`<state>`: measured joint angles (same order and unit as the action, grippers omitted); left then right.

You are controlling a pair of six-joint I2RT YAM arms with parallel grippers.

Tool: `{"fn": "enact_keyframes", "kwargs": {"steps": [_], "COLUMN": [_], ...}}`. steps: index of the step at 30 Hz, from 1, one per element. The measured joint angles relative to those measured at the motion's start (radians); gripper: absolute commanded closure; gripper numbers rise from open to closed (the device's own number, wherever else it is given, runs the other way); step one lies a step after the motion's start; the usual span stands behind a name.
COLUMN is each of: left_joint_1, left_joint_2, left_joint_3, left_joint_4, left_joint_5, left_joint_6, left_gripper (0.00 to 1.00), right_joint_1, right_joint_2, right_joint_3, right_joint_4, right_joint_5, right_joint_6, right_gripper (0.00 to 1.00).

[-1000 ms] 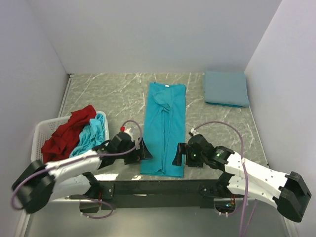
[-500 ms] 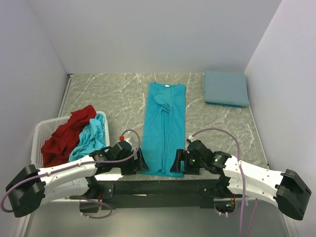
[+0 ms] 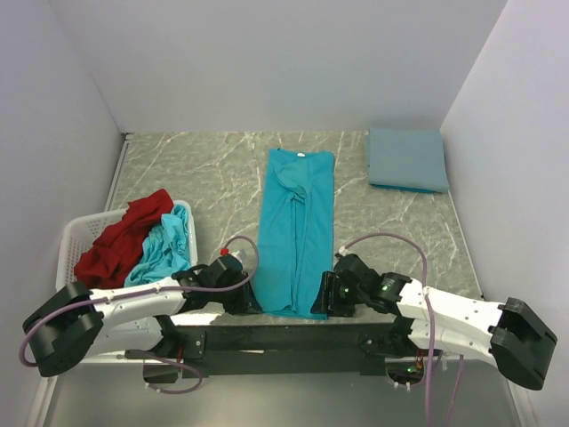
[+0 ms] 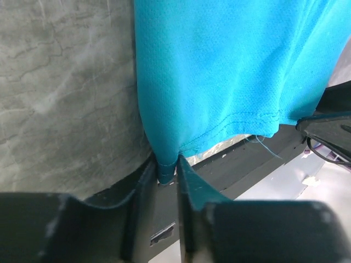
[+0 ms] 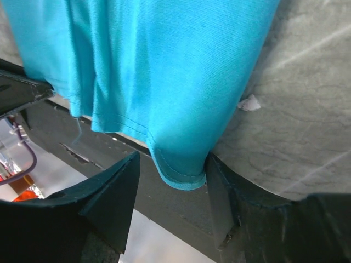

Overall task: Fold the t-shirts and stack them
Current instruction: Fold the tshirt

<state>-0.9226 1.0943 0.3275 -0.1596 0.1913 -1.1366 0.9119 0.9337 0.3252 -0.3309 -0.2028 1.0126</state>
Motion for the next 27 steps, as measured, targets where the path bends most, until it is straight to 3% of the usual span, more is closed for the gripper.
{"fn": "enact_keyframes", "kwargs": {"steps": [5,14,27], "left_joint_1": [0.0,-0.002,-0.037], "left_joint_2": [0.012,-0.018,-0.191], "left_joint_3": [0.0,-0.009,-0.05], "left_joint_4": [0.004,-0.01,-0.057], "left_joint_5": [-0.003,-0.008,-0.006], "left_joint_6": [0.001,0.003,-0.01], "left_gripper": [0.98,1.0,1.0], "right_joint_1": [0.005,0.019,0.066], "right_joint_2": [0.008,0.023,-0.087], "right_joint_3": [0.0,-0.006,-0.034], "right_joint_4": [-0.014,-0.021,-0.052], "right_joint_5": [0.002,0.0,-0.007], "right_joint_6": [0.013,0.035,0.084], "right_gripper": [0.5,0.97,1.0]}}
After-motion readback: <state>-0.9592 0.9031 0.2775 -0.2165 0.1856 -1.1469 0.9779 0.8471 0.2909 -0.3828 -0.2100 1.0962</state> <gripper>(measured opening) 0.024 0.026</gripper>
